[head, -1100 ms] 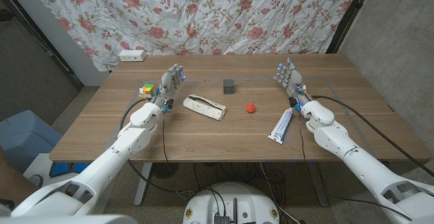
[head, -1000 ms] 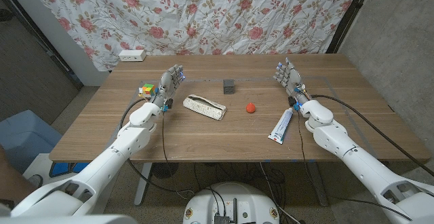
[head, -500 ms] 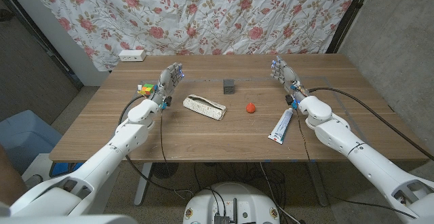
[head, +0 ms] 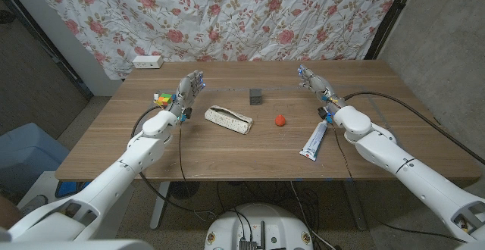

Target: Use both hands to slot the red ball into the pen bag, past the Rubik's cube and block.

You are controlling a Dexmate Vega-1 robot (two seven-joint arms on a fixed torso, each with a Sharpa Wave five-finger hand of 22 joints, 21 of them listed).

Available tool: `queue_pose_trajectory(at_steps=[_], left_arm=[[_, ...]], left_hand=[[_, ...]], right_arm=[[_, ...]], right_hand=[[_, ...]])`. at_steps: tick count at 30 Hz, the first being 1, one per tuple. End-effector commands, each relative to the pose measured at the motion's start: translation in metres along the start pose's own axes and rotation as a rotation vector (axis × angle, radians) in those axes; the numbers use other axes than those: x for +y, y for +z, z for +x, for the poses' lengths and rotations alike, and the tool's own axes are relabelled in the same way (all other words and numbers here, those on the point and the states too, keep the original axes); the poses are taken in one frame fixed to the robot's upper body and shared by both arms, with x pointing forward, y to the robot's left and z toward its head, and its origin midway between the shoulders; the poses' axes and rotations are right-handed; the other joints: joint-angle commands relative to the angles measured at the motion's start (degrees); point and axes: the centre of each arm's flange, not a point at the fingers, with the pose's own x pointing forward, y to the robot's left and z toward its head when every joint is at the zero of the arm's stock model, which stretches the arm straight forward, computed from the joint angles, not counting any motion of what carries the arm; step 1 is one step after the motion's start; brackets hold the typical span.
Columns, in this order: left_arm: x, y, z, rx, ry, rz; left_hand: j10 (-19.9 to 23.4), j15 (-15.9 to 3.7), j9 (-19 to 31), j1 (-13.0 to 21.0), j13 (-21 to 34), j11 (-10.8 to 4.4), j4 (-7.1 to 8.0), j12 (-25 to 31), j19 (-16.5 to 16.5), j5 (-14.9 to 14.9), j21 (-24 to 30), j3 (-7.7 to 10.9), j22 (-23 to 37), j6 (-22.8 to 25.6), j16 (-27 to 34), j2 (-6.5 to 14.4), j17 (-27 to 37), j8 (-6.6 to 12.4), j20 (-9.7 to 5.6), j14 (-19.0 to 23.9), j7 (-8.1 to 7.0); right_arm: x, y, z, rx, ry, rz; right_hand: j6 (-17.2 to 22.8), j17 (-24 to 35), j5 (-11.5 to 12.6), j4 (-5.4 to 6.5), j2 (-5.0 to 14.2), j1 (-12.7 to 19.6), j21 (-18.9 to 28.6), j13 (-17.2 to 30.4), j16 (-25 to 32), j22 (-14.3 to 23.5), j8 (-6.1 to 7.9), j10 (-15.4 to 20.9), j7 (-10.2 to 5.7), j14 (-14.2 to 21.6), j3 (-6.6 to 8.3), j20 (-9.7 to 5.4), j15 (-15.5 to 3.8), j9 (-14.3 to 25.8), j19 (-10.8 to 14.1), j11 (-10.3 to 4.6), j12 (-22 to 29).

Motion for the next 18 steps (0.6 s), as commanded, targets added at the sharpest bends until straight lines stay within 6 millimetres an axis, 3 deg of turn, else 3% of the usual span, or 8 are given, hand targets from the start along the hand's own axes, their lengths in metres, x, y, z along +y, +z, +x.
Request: queue_pose_trajectory(at_steps=[1, 7, 18], left_arm=[[0.000, 0.002, -0.002, 0.028, 0.014, 0.012], [-0.001, 0.003, -0.003, 0.031, 0.007, 0.014], [-0.006, 0.002, -0.003, 0.047, 0.014, 0.018]], left_hand=[[0.61, -0.35, 0.24, -0.12, 0.08, -0.13, -0.15, 0.23, -0.50, 0.00, 0.10, 0.53, 0.18, 0.73, 0.06, 5.51, 0.27, 0.40, 0.20, 0.08, -0.25], [0.89, -0.38, 0.23, -0.15, 0.08, -0.16, -0.19, 0.29, -0.58, -0.04, 0.09, 0.65, 0.18, 0.99, 0.08, 5.48, 0.27, 0.46, 0.22, 0.22, -0.34], [1.30, -0.51, 0.21, -0.21, 0.08, -0.42, -0.22, 0.36, -0.54, -0.09, 0.14, 0.88, 0.18, 1.58, 0.11, 5.46, 0.26, 0.58, 0.20, 0.47, -0.40]], right_arm=[[0.002, 0.010, -0.007, 0.008, 0.072, -0.180], [0.004, 0.014, -0.011, 0.008, 0.098, -0.283], [0.003, 0.025, -0.020, 0.015, 0.129, -0.491]], right_hand=[[-0.47, -0.52, 0.23, -1.29, -0.62, 1.21, 0.06, -0.09, -0.06, 0.19, -0.20, -0.62, -0.46, -0.91, 0.14, -0.31, -0.34, 0.30, -0.59, -0.29, 0.24], [-2.33, -1.45, 0.08, -2.81, -2.03, 2.08, -0.17, -0.35, -0.31, 0.20, -0.87, -2.89, -0.77, -2.61, -0.07, -0.32, -0.13, 0.31, -2.09, -0.35, -0.23], [-3.93, -2.48, 0.00, -4.31, -3.19, 3.01, -0.28, -0.55, -0.57, 0.22, -0.97, -5.97, -0.80, -5.65, -0.21, 0.13, 0.60, 0.36, -4.50, -0.35, -0.54]])
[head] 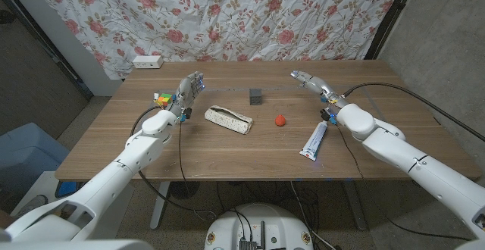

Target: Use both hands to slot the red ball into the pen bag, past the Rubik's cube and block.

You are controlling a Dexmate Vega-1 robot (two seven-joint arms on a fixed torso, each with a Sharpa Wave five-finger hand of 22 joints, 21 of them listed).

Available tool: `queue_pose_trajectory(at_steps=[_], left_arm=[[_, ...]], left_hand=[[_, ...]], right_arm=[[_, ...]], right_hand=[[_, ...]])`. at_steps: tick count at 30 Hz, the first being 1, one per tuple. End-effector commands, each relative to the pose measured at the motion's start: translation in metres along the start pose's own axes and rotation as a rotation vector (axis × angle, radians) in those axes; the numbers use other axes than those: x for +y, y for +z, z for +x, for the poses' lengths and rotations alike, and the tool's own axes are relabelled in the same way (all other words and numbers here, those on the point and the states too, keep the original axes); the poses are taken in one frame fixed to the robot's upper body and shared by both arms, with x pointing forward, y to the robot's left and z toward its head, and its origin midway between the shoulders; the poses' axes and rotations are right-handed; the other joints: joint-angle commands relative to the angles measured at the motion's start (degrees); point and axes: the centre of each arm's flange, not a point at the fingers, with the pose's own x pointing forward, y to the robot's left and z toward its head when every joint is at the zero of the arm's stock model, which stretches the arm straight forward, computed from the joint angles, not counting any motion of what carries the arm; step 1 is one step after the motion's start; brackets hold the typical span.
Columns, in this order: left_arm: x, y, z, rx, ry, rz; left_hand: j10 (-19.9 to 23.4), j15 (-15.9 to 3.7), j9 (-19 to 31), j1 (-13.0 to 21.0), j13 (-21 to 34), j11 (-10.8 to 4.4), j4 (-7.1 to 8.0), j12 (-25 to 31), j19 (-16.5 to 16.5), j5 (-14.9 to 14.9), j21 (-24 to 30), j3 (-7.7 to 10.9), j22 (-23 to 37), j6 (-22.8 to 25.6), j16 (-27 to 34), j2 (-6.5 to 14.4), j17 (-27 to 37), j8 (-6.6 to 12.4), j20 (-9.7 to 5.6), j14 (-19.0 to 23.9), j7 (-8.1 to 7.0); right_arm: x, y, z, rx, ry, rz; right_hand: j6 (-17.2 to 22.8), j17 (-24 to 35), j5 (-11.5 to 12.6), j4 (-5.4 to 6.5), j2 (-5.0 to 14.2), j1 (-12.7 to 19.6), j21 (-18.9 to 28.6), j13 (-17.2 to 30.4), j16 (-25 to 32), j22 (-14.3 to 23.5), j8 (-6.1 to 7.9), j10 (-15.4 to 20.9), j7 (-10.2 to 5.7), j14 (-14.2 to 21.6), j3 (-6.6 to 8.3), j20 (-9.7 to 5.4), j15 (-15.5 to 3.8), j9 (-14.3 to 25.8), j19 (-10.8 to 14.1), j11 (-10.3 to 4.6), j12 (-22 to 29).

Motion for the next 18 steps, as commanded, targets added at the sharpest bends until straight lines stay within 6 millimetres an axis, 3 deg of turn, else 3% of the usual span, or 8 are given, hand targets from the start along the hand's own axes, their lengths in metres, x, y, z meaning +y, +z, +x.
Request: queue_pose_trajectory(at_steps=[1, 18], left_arm=[[-0.006, 0.000, -0.001, 0.015, 0.005, 0.005], [-0.010, -0.005, -0.011, 0.022, 0.044, -0.006]], left_hand=[[0.92, -0.30, 0.22, -0.22, 0.09, 0.18, -0.15, 0.40, -0.12, -0.09, 0.15, 0.52, 0.17, 0.67, 0.12, 5.46, 0.27, 0.37, 0.18, 0.31, -0.17], [1.61, -0.40, 0.21, -0.32, 0.09, 0.19, -0.13, 0.49, 0.21, -0.15, 0.29, 0.85, 0.17, 1.36, 0.24, 5.45, 0.27, 0.43, 0.14, 0.99, -0.10]], right_arm=[[-0.004, 0.011, -0.010, 0.011, 0.038, -0.238], [-0.003, 0.034, -0.018, 0.018, 0.089, -0.495]], right_hand=[[-0.70, -0.28, 0.00, -0.83, -0.67, 0.48, -0.02, 0.03, -0.08, 0.05, -0.04, -1.34, -0.38, -1.18, 0.12, 0.16, 0.36, 0.18, -0.80, 0.06, -0.26], [-1.40, -1.34, -0.11, -3.01, -1.47, 3.34, 0.11, -0.03, 0.06, 0.05, 0.48, -4.36, -0.54, -3.75, 0.82, 0.71, 1.44, 0.40, -2.80, -0.22, -0.15]])
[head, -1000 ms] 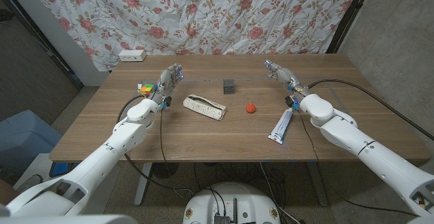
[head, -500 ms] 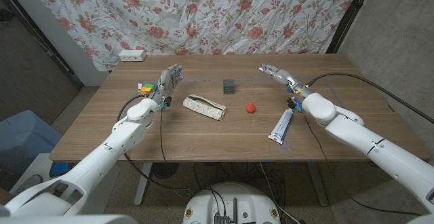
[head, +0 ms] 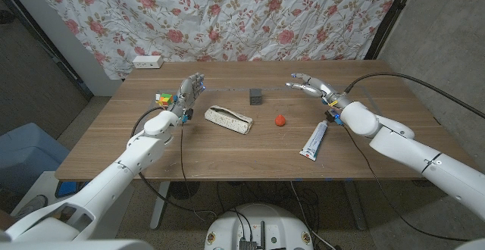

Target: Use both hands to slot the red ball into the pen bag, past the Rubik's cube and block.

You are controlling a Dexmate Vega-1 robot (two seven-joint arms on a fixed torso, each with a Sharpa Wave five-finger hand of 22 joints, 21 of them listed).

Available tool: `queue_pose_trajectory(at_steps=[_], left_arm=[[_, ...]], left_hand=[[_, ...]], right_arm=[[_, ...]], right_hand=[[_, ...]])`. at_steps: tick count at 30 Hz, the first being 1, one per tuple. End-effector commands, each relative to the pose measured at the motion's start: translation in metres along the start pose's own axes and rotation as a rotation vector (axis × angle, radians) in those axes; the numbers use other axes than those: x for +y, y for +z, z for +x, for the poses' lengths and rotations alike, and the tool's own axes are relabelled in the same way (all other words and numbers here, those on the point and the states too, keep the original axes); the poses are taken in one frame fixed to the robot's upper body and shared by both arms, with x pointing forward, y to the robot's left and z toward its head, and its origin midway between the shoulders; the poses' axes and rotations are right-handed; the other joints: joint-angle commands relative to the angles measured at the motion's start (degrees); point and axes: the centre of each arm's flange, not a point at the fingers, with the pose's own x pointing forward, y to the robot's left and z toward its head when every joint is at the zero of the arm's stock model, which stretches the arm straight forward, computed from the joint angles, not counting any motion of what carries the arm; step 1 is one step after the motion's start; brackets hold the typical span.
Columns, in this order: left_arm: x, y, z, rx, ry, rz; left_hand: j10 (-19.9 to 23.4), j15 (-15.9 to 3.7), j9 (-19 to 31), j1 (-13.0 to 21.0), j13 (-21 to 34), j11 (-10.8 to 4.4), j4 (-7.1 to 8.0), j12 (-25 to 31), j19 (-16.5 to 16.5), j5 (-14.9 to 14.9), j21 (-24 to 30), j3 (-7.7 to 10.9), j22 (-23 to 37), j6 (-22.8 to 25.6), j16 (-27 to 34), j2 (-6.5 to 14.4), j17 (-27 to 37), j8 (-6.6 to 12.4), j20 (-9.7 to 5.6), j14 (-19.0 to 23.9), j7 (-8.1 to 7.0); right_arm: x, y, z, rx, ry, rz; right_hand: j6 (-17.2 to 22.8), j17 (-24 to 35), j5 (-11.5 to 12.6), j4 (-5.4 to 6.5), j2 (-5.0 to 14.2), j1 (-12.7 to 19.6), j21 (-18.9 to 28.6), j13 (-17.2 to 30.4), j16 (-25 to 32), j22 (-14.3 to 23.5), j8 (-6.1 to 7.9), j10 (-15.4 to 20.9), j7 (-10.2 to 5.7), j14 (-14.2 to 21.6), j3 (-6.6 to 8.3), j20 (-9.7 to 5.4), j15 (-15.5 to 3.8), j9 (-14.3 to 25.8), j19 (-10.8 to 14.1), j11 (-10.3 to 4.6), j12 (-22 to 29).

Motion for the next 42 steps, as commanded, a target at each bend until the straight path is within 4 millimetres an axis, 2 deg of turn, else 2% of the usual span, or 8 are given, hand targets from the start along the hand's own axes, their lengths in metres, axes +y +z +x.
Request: queue_pose_trajectory(at_steps=[1, 11, 18, 25, 33, 37, 42], left_arm=[[-0.003, -0.004, -0.008, 0.010, 0.020, -0.010], [-0.003, -0.002, -0.009, 0.008, 0.017, -0.003], [-0.002, -0.001, -0.009, 0.008, 0.019, -0.001], [-0.002, -0.001, -0.012, 0.015, 0.027, 0.001], [-0.003, 0.001, -0.016, 0.014, 0.029, 0.017], [-0.004, 0.001, -0.019, 0.014, 0.038, 0.017], [-0.005, -0.001, -0.024, 0.013, 0.044, 0.013]], left_hand=[[0.50, 0.17, 0.22, -0.32, 0.10, 0.08, 0.01, 0.27, 0.27, -0.16, 0.32, 0.53, 0.17, 0.70, 0.25, 5.45, 0.28, 0.24, 0.14, 0.45, -0.15], [0.91, 0.11, 0.22, -0.39, 0.10, 0.18, 0.03, 0.30, 0.38, -0.20, 0.34, 0.71, 0.17, 1.09, 0.28, 5.41, 0.27, 0.25, 0.30, 0.85, -0.01], [0.99, 0.08, 0.22, -0.44, 0.10, 0.10, 0.05, 0.26, 0.38, -0.22, 0.33, 0.79, 0.17, 1.15, 0.24, 5.38, 0.28, 0.20, 0.34, 0.92, -0.04], [1.01, 0.06, 0.23, -0.48, 0.11, 0.23, 0.07, 0.20, 0.42, -0.25, 0.33, 0.88, 0.17, 1.17, 0.21, 5.34, 0.28, 0.14, 0.37, 0.97, -0.01], [1.00, 0.13, 0.23, -0.51, 0.11, 0.26, 0.08, 0.14, 0.44, -0.27, 0.33, 0.97, 0.18, 1.20, 0.16, 5.32, 0.28, 0.09, 0.43, 0.99, 0.00], [1.02, 0.15, 0.23, -0.53, 0.11, 0.24, 0.09, 0.11, 0.47, -0.28, 0.34, 1.03, 0.18, 1.26, 0.15, 5.31, 0.28, 0.08, 0.47, 1.04, 0.08], [1.05, 0.11, 0.23, -0.54, 0.11, 0.30, 0.10, 0.09, 0.51, -0.29, 0.35, 1.08, 0.18, 1.27, 0.12, 5.31, 0.29, 0.06, 0.55, 1.02, 0.08]], right_arm=[[-0.004, 0.014, -0.005, 0.018, 0.054, -0.213], [-0.006, 0.025, -0.003, 0.040, 0.111, -0.347], [-0.009, 0.035, -0.001, 0.073, 0.184, -0.412], [-0.009, 0.046, -0.001, 0.103, 0.250, -0.457], [-0.008, 0.056, 0.000, 0.141, 0.306, -0.502], [-0.007, 0.060, -0.001, 0.153, 0.311, -0.532], [-0.005, 0.063, -0.001, 0.172, 0.353, -0.551]], right_hand=[[-0.48, -0.07, -0.09, -0.78, 0.23, 1.18, 0.13, -0.04, 0.11, 0.06, 0.53, -0.73, -0.31, -0.89, 0.27, 0.41, 0.30, 0.33, -0.35, -0.02, 0.12], [-0.05, -0.65, 0.00, -1.99, 0.75, 4.42, 0.42, -0.05, 0.45, 0.01, 1.07, -1.04, -0.04, -1.22, 1.76, 0.45, 0.79, 0.48, -0.12, 0.15, 0.50], [-1.79, -1.41, 0.73, -2.63, 0.65, 8.93, 0.30, -0.03, 0.43, 0.01, 0.93, -3.51, 0.47, -2.86, 3.69, 1.63, 2.27, 0.71, -1.18, 1.26, 0.29], [-3.53, -1.85, 1.46, -2.65, 0.12, 11.88, 0.36, 0.02, 0.56, 0.04, 0.79, -5.22, 0.98, -3.83, 4.85, 3.23, 3.63, 0.93, -1.70, 2.68, 0.30], [-4.66, -2.16, 1.82, -2.62, -0.82, 14.42, 0.50, 0.10, 0.71, 0.08, 0.98, -7.07, 0.78, -4.62, 5.69, 4.84, 5.54, 1.18, -1.95, 3.71, 0.34], [-1.63, -2.35, 1.96, -2.59, -1.56, 16.80, 0.82, 0.21, 1.26, 0.11, 2.68, -5.61, 0.98, -4.02, 6.49, 5.33, 5.59, 1.51, -1.21, 3.94, 1.25], [-0.87, -2.40, 1.92, -2.55, -1.97, 17.46, 0.88, 0.23, 1.39, 0.12, 3.07, -5.63, 0.54, -3.86, 6.65, 5.35, 5.65, 1.61, -0.99, 4.00, 1.26]])
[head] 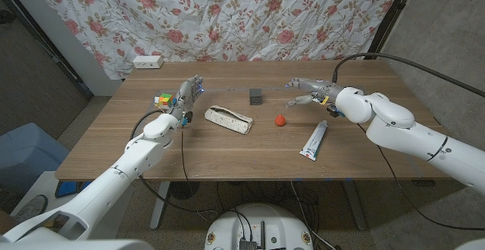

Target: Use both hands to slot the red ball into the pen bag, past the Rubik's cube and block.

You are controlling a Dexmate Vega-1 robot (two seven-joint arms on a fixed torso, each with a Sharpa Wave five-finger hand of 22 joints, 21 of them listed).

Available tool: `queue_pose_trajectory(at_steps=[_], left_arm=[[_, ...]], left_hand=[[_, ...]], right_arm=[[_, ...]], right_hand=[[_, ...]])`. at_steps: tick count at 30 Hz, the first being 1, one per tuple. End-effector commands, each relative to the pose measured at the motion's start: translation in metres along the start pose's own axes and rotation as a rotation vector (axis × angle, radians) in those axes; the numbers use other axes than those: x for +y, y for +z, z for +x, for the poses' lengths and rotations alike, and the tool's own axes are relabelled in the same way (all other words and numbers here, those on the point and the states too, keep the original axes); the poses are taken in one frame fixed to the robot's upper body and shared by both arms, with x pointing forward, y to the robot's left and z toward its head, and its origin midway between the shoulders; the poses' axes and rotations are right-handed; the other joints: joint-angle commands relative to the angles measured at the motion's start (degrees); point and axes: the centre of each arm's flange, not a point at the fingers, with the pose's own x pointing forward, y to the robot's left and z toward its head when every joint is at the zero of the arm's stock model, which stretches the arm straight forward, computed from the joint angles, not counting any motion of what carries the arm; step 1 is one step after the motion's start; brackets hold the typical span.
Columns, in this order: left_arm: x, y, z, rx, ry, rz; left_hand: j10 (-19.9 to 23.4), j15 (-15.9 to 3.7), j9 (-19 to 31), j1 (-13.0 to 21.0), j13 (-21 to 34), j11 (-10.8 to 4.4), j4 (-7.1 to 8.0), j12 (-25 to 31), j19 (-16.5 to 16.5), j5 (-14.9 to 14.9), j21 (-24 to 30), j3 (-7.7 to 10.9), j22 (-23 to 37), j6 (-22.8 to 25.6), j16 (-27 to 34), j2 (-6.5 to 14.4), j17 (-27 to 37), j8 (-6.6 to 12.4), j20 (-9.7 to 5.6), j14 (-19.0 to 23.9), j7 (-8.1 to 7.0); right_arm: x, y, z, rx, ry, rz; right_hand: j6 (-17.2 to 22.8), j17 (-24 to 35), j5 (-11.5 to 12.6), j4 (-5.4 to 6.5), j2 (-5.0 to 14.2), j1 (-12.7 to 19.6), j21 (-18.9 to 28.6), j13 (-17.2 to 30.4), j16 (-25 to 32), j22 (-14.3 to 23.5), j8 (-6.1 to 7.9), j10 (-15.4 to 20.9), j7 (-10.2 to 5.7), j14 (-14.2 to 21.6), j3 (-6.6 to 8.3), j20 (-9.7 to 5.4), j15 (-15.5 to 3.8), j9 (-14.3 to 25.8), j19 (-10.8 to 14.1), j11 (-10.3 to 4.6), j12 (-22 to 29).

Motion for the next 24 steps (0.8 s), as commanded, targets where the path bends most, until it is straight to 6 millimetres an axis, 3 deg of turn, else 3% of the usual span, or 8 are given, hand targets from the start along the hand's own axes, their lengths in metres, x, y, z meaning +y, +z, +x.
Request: queue_pose_trajectory(at_steps=[1, 10, 24], left_arm=[[-0.001, -0.001, -0.009, 0.001, 0.015, 0.004], [-0.001, -0.001, -0.015, 0.003, 0.023, 0.014], [0.000, -0.003, -0.021, 0.003, 0.026, 0.014]], left_hand=[[0.58, 0.07, 0.24, -0.31, 0.12, 0.15, -0.10, 0.10, 0.29, -0.30, 0.34, 0.54, 0.18, 0.59, 0.11, 5.08, 0.29, 0.06, 0.31, 0.39, -0.07], [0.61, 0.05, 0.24, -0.34, 0.12, 0.17, -0.08, 0.05, 0.30, -0.32, 0.33, 0.66, 0.18, 0.64, 0.09, 5.08, 0.29, 0.02, 0.35, 0.44, -0.02], [0.63, 0.08, 0.25, -0.36, 0.13, 0.04, -0.08, -0.01, 0.40, -0.35, 0.36, 0.83, 0.18, 0.65, 0.04, 5.06, 0.29, -0.04, 0.49, 0.43, -0.05]], right_arm=[[-0.002, 0.010, -0.002, 0.045, 0.090, -0.068], [0.001, 0.017, 0.001, 0.039, 0.140, -0.109], [0.010, 0.029, 0.015, 0.033, 0.191, -0.135]], right_hand=[[0.61, -0.02, 0.45, 0.14, -0.55, 0.89, 0.19, 0.14, 0.44, 0.11, 0.70, -0.08, -0.40, 0.12, 0.66, 0.49, 0.15, 0.30, 0.17, -0.07, 0.07], [2.05, -0.03, 0.16, 0.62, -1.33, 0.96, 0.17, 0.20, 0.56, 0.14, 1.38, -0.68, -1.71, 0.00, 0.52, 0.69, 0.35, 0.50, 0.18, 0.12, -0.03], [2.27, 0.05, 0.08, 1.18, -1.21, 0.57, 0.26, 0.24, 0.78, 0.16, 1.47, -0.74, -1.91, 0.16, 0.51, 0.67, 0.52, 0.63, 0.43, 0.43, 0.04]])
